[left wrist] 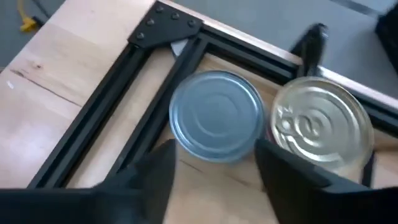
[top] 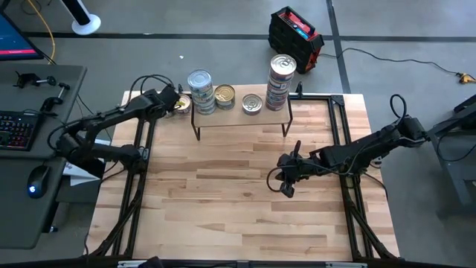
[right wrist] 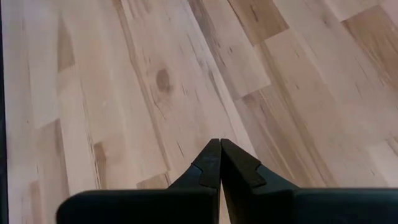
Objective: Stack canned seafood by type on shelf
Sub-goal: Stack the green white tuna can on top of the other green white tuna cans on the shelf
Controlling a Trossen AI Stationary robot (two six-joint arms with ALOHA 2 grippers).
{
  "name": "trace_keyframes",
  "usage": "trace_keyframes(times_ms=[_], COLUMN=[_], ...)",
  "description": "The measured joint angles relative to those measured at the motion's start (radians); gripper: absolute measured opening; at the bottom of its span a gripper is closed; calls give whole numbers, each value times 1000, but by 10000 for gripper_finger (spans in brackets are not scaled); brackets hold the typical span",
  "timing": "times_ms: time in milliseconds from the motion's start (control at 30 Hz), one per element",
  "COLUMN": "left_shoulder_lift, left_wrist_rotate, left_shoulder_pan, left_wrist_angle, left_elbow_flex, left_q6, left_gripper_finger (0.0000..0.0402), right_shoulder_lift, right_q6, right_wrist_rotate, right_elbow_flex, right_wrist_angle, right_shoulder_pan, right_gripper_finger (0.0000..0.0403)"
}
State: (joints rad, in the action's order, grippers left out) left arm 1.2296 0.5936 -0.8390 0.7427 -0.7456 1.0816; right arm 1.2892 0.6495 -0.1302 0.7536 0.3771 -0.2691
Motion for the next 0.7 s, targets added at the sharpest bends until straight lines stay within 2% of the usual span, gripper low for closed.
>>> trace_keyframes(times_ms=[233, 467, 700], left_shoulder_lift=[136, 227, 302], left_wrist_rotate=[47, 101, 48], left_shoulder_pan=[2, -1, -27], left_wrist_angle=[-47, -123, -166], left_elbow_flex=[0, 1, 1], left_q6=[36, 26, 36], left_gripper_finger=[21, 5, 1], right_shoulder_lift=[0, 0, 0], right_q6=[47, 115, 199], right_wrist_rotate=[-19, -19, -21], right_elbow_flex=[0, 0, 0], right_wrist_angle=[0, 0, -1], right_shoulder_pan=[1, 1, 1], right_gripper_finger=[0, 0, 0])
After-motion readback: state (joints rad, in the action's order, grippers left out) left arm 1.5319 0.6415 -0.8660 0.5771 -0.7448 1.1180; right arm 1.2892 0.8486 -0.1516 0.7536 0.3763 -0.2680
